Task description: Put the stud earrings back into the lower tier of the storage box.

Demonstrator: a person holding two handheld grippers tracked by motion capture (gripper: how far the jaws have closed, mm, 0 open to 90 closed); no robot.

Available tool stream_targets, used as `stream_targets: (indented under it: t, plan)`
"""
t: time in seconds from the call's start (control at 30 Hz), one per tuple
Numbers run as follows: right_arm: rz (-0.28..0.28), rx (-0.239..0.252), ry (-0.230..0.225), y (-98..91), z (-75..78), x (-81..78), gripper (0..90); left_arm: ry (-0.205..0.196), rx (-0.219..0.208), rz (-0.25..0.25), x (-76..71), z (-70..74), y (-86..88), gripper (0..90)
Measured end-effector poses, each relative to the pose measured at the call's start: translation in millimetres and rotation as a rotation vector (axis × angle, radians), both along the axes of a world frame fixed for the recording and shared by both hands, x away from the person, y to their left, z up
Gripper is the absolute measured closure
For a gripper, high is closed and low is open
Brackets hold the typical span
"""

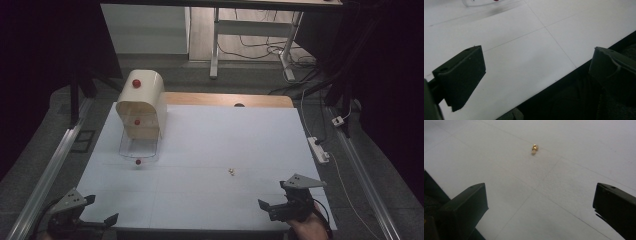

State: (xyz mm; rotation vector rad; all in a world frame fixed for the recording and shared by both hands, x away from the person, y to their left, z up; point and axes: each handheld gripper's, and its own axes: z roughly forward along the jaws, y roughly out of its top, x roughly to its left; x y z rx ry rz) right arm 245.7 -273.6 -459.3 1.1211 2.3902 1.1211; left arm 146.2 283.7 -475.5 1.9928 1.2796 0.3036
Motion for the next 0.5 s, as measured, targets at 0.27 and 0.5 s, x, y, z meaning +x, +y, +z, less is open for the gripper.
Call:
stream_targets:
  t: [0.27,0.5]
  plan:
    - [0.006,-0.005,0.027,0.8,-1.1,2.9,0.0,0.012,-0.022,0.0,0.9,-0.6,2.3,0.3]
    - [0.018,-0.021,0.033,2.9,-1.5,3.3,0.0,0.026,-0.028,0.004,1.9,-1.3,3.3,0.7]
